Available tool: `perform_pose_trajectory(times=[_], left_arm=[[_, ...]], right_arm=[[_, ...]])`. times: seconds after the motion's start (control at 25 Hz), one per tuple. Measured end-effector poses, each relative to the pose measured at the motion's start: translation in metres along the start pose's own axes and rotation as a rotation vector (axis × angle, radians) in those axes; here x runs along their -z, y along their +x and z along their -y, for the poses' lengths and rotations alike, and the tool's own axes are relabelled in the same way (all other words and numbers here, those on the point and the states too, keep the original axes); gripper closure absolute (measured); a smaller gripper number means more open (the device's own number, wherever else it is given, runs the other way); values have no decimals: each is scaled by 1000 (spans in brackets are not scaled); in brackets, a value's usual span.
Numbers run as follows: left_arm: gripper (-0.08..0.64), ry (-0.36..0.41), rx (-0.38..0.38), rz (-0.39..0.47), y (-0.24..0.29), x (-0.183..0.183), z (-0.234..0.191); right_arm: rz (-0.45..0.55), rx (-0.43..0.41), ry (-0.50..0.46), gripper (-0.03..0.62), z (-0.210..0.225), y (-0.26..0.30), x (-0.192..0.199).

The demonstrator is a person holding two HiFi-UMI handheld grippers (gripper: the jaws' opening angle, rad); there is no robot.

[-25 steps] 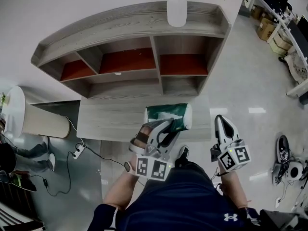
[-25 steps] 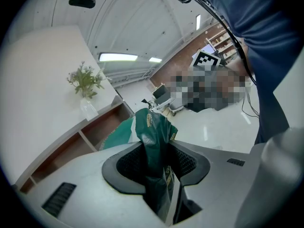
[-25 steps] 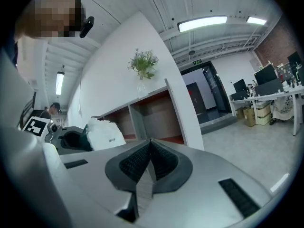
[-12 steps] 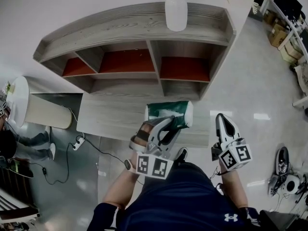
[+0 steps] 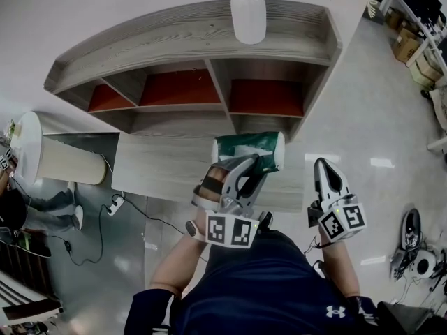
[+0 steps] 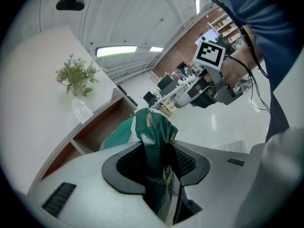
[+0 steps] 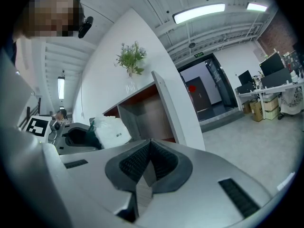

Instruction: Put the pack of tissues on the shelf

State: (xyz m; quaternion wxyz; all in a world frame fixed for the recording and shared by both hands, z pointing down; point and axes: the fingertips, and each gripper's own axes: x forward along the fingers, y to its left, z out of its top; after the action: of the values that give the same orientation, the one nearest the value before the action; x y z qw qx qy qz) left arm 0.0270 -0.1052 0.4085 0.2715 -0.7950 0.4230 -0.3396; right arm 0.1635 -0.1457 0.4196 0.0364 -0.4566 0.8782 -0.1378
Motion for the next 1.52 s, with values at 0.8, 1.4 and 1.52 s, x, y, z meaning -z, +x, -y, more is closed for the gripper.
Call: perform_pose_trajectory(times=[0.8,1.4,1.52], left_arm=[[397,81,41,55,92,11,-31],[397,189,45,-38,157,37,-43],[397,194,54,-56,168,44,-43]], right_arm=[[25,186,9,581,20,9,-6],[0,185,7,581,17,24,-1],[-4,187,9,581,18,26,0]])
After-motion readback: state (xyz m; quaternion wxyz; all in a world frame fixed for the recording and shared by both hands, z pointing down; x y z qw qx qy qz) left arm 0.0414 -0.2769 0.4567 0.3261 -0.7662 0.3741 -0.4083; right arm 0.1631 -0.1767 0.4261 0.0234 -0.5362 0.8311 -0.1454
